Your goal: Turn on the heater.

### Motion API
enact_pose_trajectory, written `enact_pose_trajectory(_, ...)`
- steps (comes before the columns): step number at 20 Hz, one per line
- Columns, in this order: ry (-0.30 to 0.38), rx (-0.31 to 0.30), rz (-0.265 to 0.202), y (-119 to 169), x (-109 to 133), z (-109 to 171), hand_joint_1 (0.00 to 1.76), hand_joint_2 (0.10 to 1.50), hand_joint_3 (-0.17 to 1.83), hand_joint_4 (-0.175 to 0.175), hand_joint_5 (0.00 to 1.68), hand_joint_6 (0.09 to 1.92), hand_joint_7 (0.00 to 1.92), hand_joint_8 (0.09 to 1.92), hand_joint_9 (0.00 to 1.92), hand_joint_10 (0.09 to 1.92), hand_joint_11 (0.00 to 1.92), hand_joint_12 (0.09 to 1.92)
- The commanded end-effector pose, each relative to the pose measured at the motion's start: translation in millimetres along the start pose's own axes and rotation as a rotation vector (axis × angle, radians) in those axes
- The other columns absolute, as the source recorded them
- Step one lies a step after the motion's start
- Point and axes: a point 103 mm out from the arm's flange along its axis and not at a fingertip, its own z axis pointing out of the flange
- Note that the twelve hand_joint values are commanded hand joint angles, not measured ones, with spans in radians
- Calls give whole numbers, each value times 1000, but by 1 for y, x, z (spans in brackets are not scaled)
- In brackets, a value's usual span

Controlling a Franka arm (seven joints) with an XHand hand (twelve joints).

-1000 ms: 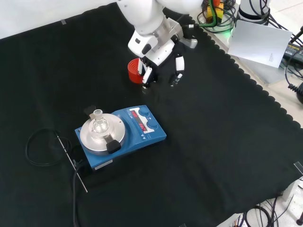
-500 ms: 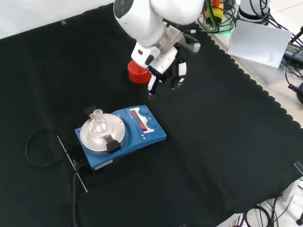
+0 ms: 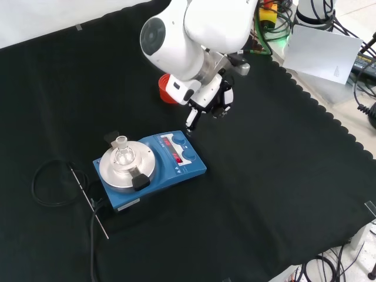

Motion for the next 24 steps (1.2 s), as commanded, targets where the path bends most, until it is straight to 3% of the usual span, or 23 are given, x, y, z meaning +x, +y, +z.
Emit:
enact_pose_trajectory(1, 11, 50, -23, 6, 3, 6, 1422, 673, 1031, -127, 232, 615, 1693, 1466, 1735, 1366, 1274, 1278)
enact_pose_trajectory(8, 31, 56, -35, 10, 1, 7, 1426, 661, 1059, -121, 227, 455, 1696, 1472, 1744, 1362, 1274, 1283)
enact_pose_trajectory(24, 28, 92, -48, 27, 3, 20, 1428, 661, 1067, -110, 253, 323, 1690, 1477, 1740, 1366, 1270, 1282)
